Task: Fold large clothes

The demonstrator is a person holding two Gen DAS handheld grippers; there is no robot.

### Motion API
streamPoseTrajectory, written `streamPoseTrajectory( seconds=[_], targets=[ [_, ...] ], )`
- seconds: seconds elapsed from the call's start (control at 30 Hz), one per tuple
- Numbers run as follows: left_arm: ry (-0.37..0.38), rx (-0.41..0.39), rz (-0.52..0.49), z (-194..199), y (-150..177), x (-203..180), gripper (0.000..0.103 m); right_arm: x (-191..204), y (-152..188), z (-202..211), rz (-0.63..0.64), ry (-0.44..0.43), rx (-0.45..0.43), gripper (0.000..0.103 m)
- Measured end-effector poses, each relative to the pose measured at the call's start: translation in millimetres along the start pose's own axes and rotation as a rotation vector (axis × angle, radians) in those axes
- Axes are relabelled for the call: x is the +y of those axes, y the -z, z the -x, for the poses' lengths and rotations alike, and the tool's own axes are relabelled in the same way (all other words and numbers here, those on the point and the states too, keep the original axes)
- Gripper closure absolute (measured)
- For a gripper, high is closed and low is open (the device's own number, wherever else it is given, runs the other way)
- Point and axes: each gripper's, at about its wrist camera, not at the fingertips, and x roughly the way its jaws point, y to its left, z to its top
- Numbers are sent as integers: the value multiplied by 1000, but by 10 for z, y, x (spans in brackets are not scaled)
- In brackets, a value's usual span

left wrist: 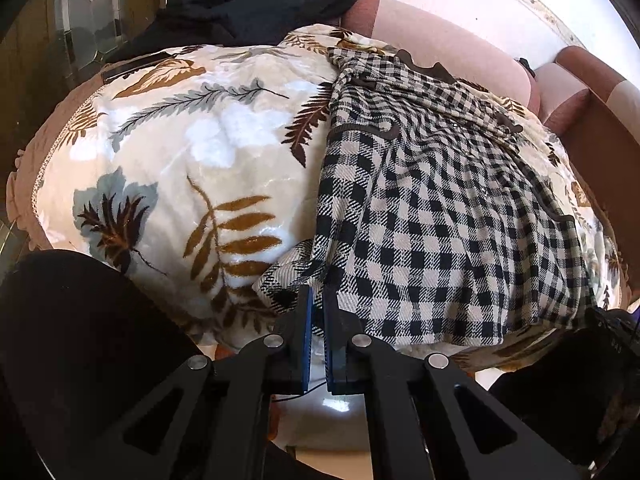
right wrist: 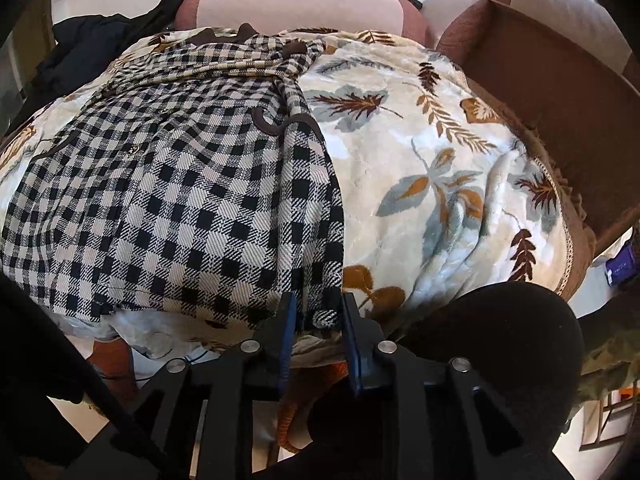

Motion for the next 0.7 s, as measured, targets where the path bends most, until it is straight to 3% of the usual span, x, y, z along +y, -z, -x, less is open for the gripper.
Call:
streamPoseTrajectory(
  seconds=[0.27, 0.3, 0.37, 0.5, 0.63, 0.7],
  targets=[
    [-6, -10, 22, 16, -65, 36, 96, 26, -1, 44, 16, 17, -20, 69],
    [-8, -12, 26, 17, -79, 46, 93, 35, -2, 45, 17, 19, -22, 68],
    [-12, -23, 37, 27, -116, 68, 77, 39, -4, 55, 20, 22, -26, 66],
    [-12, -52, 58, 55, -218, 112, 70, 31, -19, 92, 6, 8, -39, 62],
    [-9, -73, 75, -8, -409, 150, 52, -156, -156, 163, -71, -104, -71, 59],
    [-4, -70, 84, -112, -544, 171, 50, -391, -309, 135, -166, -195, -94, 45]
  ],
)
